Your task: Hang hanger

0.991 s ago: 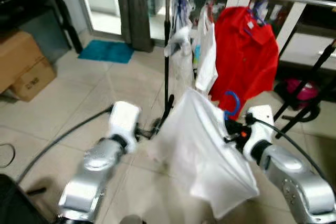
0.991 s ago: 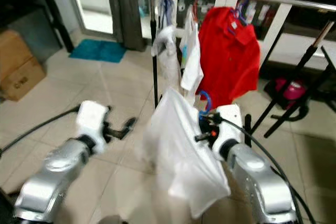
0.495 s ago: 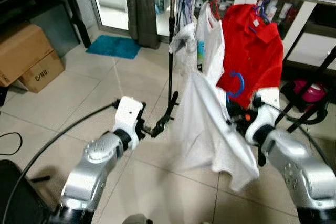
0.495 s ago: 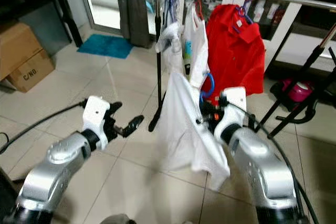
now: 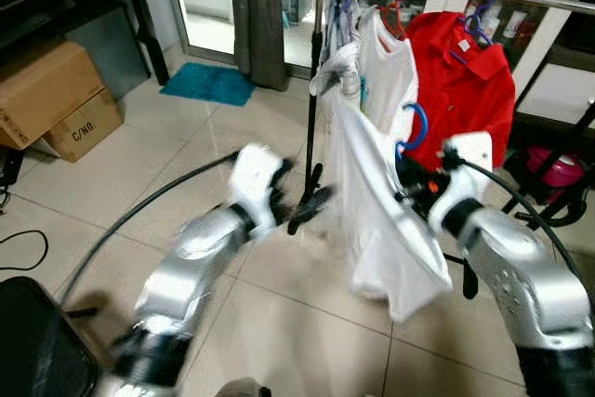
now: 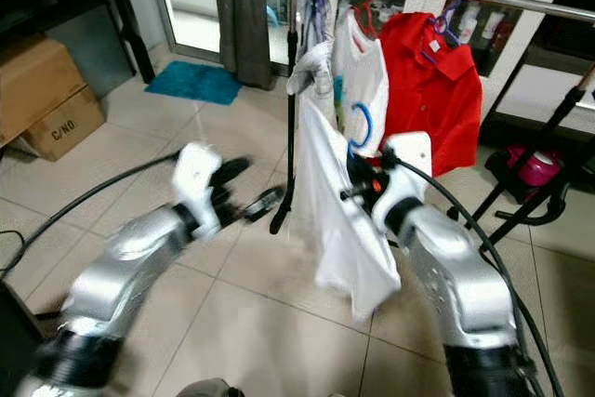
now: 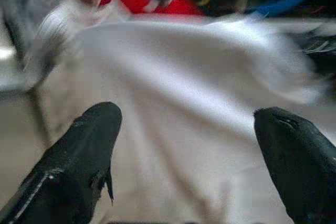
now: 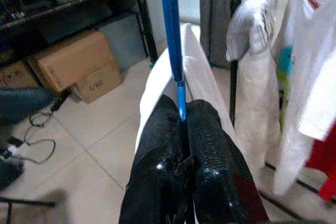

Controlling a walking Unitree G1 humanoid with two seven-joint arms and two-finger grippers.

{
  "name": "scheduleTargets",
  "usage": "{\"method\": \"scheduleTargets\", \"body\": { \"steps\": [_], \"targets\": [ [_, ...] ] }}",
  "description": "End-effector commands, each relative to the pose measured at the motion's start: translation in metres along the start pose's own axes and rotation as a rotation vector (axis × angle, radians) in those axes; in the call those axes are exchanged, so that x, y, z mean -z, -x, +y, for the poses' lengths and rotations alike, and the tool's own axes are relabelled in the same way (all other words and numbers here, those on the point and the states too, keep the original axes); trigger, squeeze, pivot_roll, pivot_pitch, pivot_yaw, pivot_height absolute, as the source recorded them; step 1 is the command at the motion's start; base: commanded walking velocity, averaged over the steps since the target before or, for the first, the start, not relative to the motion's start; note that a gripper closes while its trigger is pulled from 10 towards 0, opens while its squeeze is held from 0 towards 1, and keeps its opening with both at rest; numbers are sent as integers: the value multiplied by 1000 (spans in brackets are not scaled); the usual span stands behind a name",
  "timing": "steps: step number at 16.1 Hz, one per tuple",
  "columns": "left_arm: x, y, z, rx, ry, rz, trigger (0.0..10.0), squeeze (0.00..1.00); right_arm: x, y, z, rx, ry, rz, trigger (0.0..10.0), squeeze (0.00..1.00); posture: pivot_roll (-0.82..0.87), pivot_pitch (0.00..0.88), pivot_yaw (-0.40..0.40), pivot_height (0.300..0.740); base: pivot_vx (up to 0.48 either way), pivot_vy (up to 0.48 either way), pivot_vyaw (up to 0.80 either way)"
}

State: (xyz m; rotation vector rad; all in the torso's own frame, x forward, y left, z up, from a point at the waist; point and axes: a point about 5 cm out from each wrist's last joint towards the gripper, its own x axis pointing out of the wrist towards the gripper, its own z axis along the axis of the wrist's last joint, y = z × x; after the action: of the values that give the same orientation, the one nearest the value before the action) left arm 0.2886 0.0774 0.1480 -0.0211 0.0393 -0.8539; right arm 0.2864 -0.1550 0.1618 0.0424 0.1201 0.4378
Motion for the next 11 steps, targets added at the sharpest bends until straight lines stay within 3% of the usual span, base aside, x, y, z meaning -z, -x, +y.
{"method": "scheduleTargets", "body": {
  "steps": [1,2,4,5,6,7,8,11],
  "targets": [
    [4,-5,-7,96,-37,30,10000,1000,-8,-4,3,6,7,-36,10000,0,58,0,-11,740,0,0,0],
    [7,-7,-10,144,-74,56,10000,1000,-11,-7,6,0,1,-43,10000,0,58,0,-10,740,0,0,0],
    [7,-11,1,101,-86,70,10000,1000,-13,-9,12,-26,3,-50,10000,0,61,0,-7,740,0,0,0],
    [4,-13,5,79,-67,52,10000,184,-14,-10,12,-25,8,-51,10000,0,64,0,-8,740,0,0,0],
    [3,-14,6,74,-59,43,10000,184,-15,-10,12,-25,10,-51,10000,0,64,0,-8,740,0,0,0],
    [-6,-19,6,88,4,-22,10000,0,-16,-10,13,-24,12,-54,10000,0,68,0,-7,740,0,0,0],
    [-11,-23,6,113,32,-64,10000,0,-17,-11,14,-25,9,-59,10000,0,67,0,-2,740,0,0,0],
    [-7,-29,5,179,23,-40,10000,0,-19,-11,17,-26,0,-69,10000,0,61,0,8,740,0,0,0]
  ]
}}
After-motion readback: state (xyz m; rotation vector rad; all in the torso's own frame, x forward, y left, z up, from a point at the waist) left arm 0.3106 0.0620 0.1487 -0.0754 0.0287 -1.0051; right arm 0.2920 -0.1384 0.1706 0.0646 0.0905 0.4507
